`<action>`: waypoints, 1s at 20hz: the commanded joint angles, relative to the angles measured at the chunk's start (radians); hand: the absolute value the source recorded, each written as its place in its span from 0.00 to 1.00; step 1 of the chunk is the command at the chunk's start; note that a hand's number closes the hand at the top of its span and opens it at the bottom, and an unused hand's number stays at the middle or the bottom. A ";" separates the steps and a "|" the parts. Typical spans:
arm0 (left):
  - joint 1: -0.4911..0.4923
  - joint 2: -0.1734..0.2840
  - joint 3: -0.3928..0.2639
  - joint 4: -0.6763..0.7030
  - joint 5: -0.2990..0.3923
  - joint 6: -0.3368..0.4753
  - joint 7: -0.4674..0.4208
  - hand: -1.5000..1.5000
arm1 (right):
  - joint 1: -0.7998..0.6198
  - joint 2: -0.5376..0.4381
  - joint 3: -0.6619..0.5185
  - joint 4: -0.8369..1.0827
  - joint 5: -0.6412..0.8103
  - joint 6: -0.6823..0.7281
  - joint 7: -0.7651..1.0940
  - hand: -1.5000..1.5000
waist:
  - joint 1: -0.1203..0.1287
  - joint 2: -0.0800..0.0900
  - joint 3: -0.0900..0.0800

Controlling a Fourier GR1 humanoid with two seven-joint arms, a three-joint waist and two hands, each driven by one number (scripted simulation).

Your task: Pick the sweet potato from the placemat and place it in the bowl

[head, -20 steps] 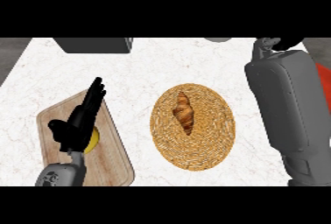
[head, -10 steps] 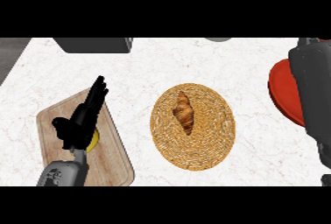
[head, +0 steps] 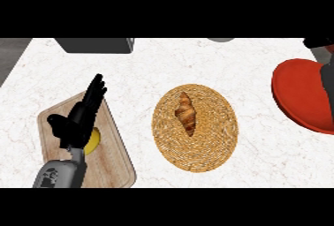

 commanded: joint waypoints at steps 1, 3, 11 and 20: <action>-0.012 -0.025 -0.025 -0.026 -0.024 0.026 0.026 0.50 | 0.099 -0.037 -0.043 0.060 -0.023 -0.085 -0.080 1.00 | -0.002 -0.001 0.001; -0.001 -0.017 -0.009 0.075 -0.026 0.002 -0.089 0.50 | 0.058 -0.039 -0.048 0.175 -0.003 -0.125 -0.095 1.00 | 0.006 0.004 0.000; 0.031 -0.002 -0.013 -0.056 -0.008 -0.009 0.023 0.50 | 0.193 -0.042 -0.200 0.232 -0.229 -0.147 -0.262 1.00 | 0.007 0.000 0.002; 0.058 0.009 0.014 -0.067 0.011 -0.021 -0.004 0.50 | 0.234 -0.071 -0.324 0.271 -0.485 -0.077 -0.666 0.00 | 0.006 0.000 0.002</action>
